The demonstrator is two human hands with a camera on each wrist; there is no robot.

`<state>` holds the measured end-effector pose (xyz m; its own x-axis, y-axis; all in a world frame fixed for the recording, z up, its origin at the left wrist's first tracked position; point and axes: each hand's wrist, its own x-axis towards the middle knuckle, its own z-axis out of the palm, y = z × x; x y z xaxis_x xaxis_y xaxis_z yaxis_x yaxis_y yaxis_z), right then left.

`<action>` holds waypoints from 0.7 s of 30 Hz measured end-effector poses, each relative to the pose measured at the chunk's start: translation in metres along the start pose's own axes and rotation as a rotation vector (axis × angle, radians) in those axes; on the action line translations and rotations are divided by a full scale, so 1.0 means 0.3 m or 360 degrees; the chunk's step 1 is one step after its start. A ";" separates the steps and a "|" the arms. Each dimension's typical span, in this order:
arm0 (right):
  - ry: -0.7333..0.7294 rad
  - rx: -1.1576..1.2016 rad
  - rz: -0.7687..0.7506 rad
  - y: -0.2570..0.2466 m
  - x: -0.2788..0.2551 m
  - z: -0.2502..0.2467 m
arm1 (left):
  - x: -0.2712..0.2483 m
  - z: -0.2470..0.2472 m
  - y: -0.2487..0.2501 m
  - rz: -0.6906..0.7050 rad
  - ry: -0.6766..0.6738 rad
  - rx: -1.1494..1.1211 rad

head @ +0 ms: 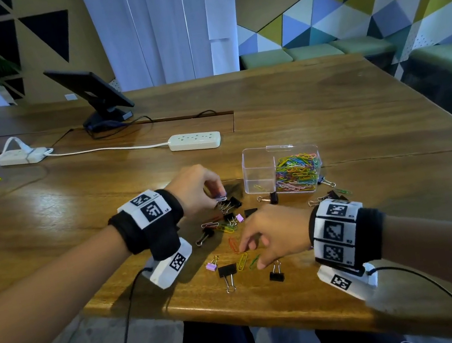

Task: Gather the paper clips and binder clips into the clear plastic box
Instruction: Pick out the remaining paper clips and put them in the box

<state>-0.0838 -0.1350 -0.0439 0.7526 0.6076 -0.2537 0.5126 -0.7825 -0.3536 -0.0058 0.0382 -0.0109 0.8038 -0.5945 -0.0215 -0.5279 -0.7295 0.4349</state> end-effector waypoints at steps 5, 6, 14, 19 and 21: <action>-0.0002 0.0021 -0.0074 -0.018 0.022 0.007 | 0.089 -0.049 0.071 0.0118 0.0093 -0.0029; 0.0008 -0.0006 -0.0095 -0.018 0.022 0.006 | 0.110 -0.059 0.091 0.0158 0.0107 -0.0046; 0.0018 -0.0176 -0.0163 0.002 -0.010 0.010 | 0.285 -0.039 0.263 0.0392 0.0140 0.0050; 0.0008 -0.0066 -0.0030 0.019 -0.063 0.038 | 0.347 0.031 0.340 0.0482 0.0012 0.0160; -0.0009 -0.0007 0.0065 0.024 -0.079 0.063 | 0.363 0.060 0.352 0.0474 -0.0050 0.0192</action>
<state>-0.1058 -0.1526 -0.0574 0.7707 0.5758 -0.2730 0.4831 -0.8073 -0.3389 0.0210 -0.1098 0.0164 0.6010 -0.7968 0.0623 -0.7691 -0.5554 0.3163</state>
